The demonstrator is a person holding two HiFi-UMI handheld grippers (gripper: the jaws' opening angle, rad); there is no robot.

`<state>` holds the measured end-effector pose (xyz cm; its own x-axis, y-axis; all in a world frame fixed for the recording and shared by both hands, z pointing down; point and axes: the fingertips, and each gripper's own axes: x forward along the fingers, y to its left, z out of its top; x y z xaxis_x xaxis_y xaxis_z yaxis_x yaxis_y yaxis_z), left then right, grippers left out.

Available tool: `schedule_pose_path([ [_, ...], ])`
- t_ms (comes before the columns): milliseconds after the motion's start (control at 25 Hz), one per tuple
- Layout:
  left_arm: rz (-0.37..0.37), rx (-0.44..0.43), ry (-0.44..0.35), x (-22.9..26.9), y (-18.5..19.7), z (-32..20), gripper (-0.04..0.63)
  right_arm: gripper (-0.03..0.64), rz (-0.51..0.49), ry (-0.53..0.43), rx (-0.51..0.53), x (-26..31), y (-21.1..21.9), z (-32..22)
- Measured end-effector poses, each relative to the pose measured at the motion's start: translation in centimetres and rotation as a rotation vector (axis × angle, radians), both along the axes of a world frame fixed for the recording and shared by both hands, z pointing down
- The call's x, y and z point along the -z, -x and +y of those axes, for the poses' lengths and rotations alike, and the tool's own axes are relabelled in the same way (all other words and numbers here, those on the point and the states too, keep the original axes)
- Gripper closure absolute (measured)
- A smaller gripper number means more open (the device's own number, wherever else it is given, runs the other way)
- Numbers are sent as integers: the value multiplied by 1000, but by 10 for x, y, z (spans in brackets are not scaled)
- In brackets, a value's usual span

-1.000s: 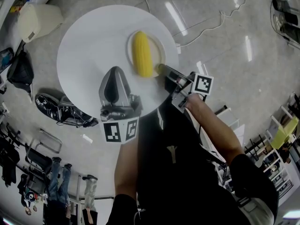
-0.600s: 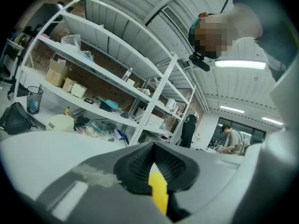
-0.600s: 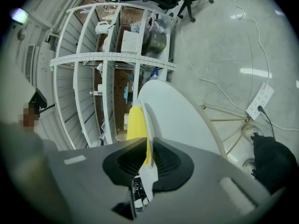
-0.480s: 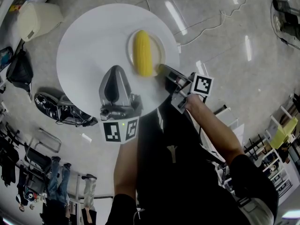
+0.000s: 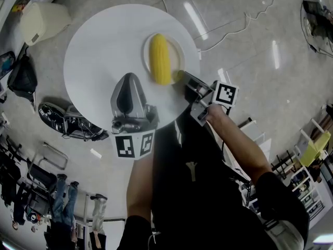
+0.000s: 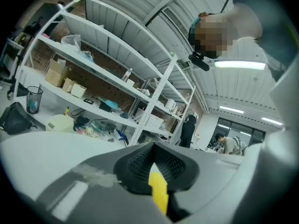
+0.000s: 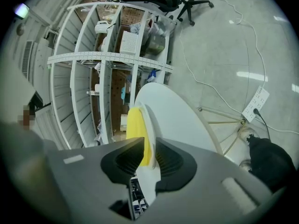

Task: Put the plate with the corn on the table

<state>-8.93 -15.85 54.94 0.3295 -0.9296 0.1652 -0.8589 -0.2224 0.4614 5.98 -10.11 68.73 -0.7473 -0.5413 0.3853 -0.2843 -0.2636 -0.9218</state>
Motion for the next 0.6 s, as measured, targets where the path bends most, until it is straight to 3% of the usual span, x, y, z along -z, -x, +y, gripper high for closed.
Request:
schedule_pose_path([
  [240,5,2,-3,0,0,0,592,479,23,-19,8,3,-1,-5],
  [600,5,3,-3,2,1,2,592,449,94,-52,57,13,4,-5],
])
